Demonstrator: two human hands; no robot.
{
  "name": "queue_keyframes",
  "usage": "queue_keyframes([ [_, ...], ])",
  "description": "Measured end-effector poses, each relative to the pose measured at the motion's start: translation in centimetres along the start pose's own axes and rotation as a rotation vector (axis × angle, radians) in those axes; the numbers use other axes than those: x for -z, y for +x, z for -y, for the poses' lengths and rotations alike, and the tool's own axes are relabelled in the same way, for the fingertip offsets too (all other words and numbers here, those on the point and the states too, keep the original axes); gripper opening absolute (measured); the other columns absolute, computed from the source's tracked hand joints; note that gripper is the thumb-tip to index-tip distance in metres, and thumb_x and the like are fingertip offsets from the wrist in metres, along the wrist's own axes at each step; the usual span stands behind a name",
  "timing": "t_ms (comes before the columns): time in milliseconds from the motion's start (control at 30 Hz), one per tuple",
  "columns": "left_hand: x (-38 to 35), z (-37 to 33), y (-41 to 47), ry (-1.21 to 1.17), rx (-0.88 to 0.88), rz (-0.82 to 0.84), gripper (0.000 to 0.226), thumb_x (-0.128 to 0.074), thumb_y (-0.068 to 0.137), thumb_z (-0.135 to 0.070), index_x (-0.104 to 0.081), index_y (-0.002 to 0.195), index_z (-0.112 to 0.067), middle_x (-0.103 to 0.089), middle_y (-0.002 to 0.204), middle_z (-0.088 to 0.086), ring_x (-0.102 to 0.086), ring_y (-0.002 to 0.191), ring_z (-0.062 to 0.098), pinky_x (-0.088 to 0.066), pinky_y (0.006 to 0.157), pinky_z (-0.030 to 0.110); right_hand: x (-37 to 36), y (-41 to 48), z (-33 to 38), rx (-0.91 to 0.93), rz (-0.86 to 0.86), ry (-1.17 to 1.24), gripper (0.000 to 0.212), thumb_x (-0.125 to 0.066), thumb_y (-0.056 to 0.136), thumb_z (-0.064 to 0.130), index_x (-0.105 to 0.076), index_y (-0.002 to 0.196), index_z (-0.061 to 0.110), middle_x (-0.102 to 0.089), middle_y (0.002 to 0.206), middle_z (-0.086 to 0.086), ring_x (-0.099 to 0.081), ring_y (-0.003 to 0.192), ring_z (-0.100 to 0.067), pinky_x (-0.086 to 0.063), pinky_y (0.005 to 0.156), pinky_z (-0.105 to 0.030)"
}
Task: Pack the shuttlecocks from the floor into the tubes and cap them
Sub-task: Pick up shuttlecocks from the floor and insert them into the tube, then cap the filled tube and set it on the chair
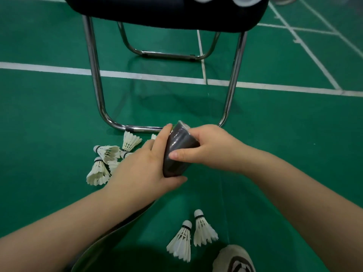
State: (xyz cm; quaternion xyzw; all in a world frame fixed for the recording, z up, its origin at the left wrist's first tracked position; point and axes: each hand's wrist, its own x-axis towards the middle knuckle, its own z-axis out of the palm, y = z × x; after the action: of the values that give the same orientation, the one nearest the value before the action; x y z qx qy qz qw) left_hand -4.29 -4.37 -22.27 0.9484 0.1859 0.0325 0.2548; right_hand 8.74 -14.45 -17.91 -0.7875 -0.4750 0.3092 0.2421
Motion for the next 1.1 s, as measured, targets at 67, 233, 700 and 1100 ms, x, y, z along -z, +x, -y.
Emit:
queue_keyframes([
  [67, 1.7, -0.4, -0.2, -0.059, -0.015, -0.040, 0.107, -0.067, 0.065, -0.058, 0.005, 0.142, -0.039, -0.043, 0.139, -0.004, -0.053, 0.113, 0.020, -0.043, 0.083, 0.029, 0.8, -0.9, 1.4, 0.097, -0.152, 0.015, 0.012, -0.067, 0.081, 0.039, -0.066, 0.087, 0.029, -0.055, 0.063, 0.016, -0.049, 0.061, 0.002, -0.038, 0.060, -0.014],
  [233, 7.5, -1.6, -0.2, -0.220, -0.060, -0.194, 0.106, -0.071, 0.061, -0.053, -0.004, 0.142, -0.041, -0.053, 0.119, -0.006, -0.054, 0.097, 0.015, -0.038, 0.075, 0.023, 3.7, -2.3, 6.3, 0.341, -0.506, -0.135, 0.027, -0.055, 0.083, 0.039, -0.066, 0.083, 0.015, -0.065, 0.072, 0.004, -0.059, 0.070, -0.014, -0.047, 0.068, -0.037],
  [700, 23.4, -6.4, -1.8, -0.338, -0.246, -0.582, 0.099, -0.076, 0.062, -0.043, -0.010, 0.136, -0.045, -0.039, 0.092, -0.034, -0.045, 0.073, -0.015, -0.038, 0.061, -0.002, 12.4, -6.2, 23.6, 0.555, -0.835, -0.343, 0.031, -0.047, 0.083, 0.040, -0.070, 0.082, 0.020, -0.069, 0.076, 0.005, -0.061, 0.074, -0.012, -0.048, 0.071, -0.037],
  [1100, 24.8, -3.6, -3.7, -0.414, -0.101, -0.770, 0.102, -0.080, 0.063, -0.038, -0.012, 0.139, -0.038, -0.048, 0.104, -0.011, -0.053, 0.090, 0.015, -0.047, 0.075, 0.030, 11.0, -3.6, 27.4, 0.643, -0.809, -0.216, 0.028, -0.049, 0.093, 0.033, -0.055, 0.118, 0.024, -0.054, 0.116, 0.011, -0.048, 0.107, -0.005, -0.042, 0.090, -0.026],
])
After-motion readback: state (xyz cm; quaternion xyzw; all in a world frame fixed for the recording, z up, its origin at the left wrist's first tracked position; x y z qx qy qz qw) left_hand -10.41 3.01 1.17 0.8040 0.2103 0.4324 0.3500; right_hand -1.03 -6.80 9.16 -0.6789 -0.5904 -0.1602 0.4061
